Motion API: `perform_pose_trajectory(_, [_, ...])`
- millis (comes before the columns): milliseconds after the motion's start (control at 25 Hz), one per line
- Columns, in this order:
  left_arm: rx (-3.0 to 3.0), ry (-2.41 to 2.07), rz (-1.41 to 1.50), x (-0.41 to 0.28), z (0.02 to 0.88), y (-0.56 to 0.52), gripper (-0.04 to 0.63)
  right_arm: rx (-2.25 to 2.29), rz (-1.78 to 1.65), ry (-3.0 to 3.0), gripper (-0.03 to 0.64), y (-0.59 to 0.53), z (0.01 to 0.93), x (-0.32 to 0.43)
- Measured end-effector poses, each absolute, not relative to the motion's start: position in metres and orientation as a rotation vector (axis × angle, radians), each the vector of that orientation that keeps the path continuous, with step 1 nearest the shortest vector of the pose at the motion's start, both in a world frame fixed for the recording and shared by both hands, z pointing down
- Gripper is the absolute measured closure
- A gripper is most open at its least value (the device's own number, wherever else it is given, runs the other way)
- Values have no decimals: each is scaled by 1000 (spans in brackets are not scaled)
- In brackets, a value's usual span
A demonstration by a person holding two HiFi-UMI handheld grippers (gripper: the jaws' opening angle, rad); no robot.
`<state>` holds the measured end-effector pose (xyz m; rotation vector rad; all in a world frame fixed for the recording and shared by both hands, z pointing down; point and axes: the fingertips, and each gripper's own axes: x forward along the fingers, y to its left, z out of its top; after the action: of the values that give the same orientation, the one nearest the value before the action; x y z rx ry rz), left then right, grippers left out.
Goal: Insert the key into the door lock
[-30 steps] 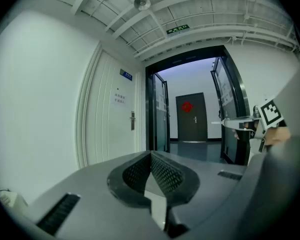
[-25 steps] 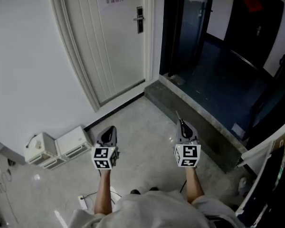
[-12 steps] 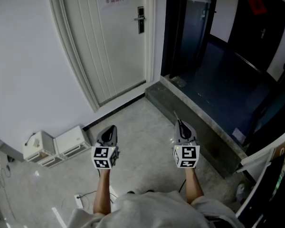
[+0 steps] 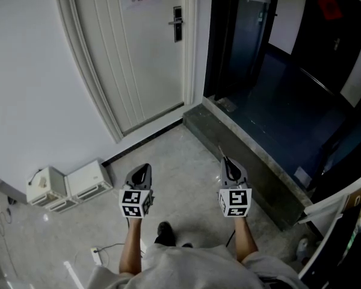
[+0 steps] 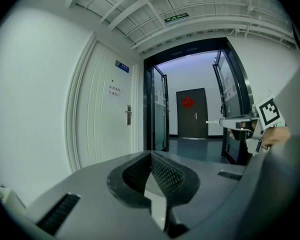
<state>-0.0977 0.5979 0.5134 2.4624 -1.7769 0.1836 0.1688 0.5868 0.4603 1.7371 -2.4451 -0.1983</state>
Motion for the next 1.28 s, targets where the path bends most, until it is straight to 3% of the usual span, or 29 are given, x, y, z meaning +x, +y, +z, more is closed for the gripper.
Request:
perform_pose_trajectory(400, [2480, -1747, 175, -113, 526, 511, 578, 1745, -193, -2423, 586, 506, 471, 153])
perform_pose_trajectory(1280, [2601, -1639, 125, -181, 492, 153, 578, 1827, -281, -2360, 586, 175, 424, 69])
